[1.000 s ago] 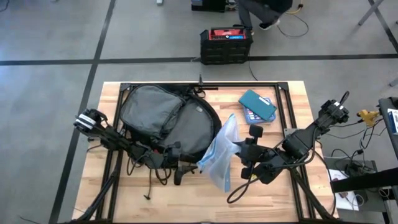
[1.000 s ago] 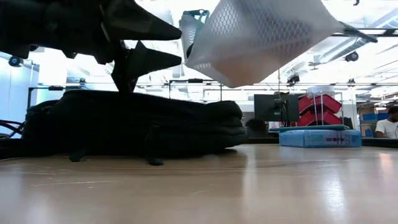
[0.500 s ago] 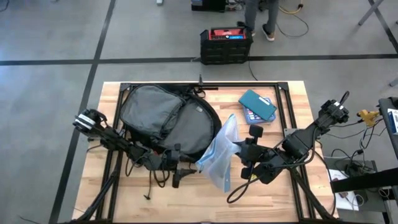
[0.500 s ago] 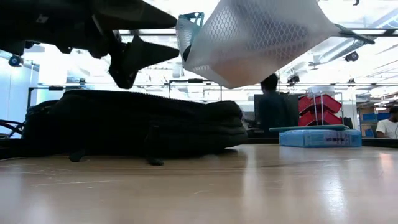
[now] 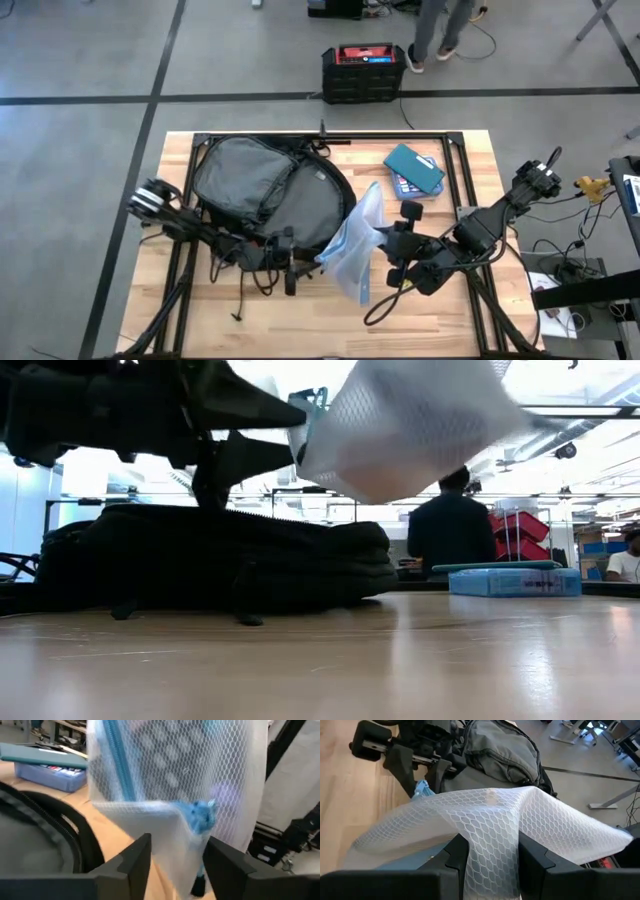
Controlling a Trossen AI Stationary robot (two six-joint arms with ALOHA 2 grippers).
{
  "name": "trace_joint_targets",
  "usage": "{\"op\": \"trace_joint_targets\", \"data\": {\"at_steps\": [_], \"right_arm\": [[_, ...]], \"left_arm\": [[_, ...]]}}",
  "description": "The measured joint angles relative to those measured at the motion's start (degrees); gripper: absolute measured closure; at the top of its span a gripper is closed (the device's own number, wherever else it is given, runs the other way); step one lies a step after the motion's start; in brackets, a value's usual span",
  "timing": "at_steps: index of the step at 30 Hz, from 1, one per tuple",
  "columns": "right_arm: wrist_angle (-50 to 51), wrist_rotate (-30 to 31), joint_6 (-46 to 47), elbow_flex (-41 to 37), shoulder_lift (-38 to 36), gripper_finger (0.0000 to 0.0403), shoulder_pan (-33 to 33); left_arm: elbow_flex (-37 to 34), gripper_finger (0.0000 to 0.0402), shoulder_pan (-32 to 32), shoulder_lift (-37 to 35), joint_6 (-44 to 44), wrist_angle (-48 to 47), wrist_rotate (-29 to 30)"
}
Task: Unpack backpack
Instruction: Open the blue zipper pouch
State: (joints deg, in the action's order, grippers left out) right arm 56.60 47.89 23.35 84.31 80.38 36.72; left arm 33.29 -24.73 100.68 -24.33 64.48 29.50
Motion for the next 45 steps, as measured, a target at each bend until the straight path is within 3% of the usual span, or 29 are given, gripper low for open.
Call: {"op": "trace_joint_targets", "data": {"at_steps": [8,12,15,20,23,28,33,38,42,45], "right_arm": [[0.0,0.1,2.1,-0.7,0.0,0.031,0.0],[0.8,0.2,4.0,-1.0,0.0,0.0307,0.0],[1.6,0.3,6.6,-1.7,-0.1,0.0271,0.0],[1.6,-0.6,9.8,-4.7,-0.1,0.0216,0.0],[1.4,-4.5,10.5,-6.7,-0.1,0.0199,0.0],[0.5,-5.9,10.0,-7.6,-0.1,0.0179,0.1],[-12.6,-3.6,2.4,-8.9,-0.1,0.0168,0.1],[-32.5,-3.5,-9.9,-11.0,2.8,0.0184,0.1],[-44.4,-3.8,-15.6,-11.3,8.3,0.0208,0.1],[-46.7,-3.8,-15.8,-10.1,12.2,0.0225,0.0]], "left_arm": [[3.8,0.0391,0.7,-0.3,4.8,-2.6,-2.5],[2.8,0.0399,0.6,-5.2,4.9,-7.3,-3.3],[2.2,0.04,0.7,-12.0,6.4,-14.7,-2.8],[4.1,0.0401,0.7,-29.0,11.7,-33.5,1.7],[6.8,0.0401,0.7,-37.8,14.1,-44.8,5.5],[9.4,0.0402,0.7,-44.7,16.2,-51.7,7.3],[9.1,0.0401,0.6,-41.5,16.3,-51.4,4.9],[9.0,0.0401,0.3,-31.3,15.9,-43.1,-0.5],[13.0,0.0401,-0.5,-23.3,16.2,-39.9,-2.1],[17.1,0.0401,-1.4,-19.1,16.8,-40.1,-2.1]]}}
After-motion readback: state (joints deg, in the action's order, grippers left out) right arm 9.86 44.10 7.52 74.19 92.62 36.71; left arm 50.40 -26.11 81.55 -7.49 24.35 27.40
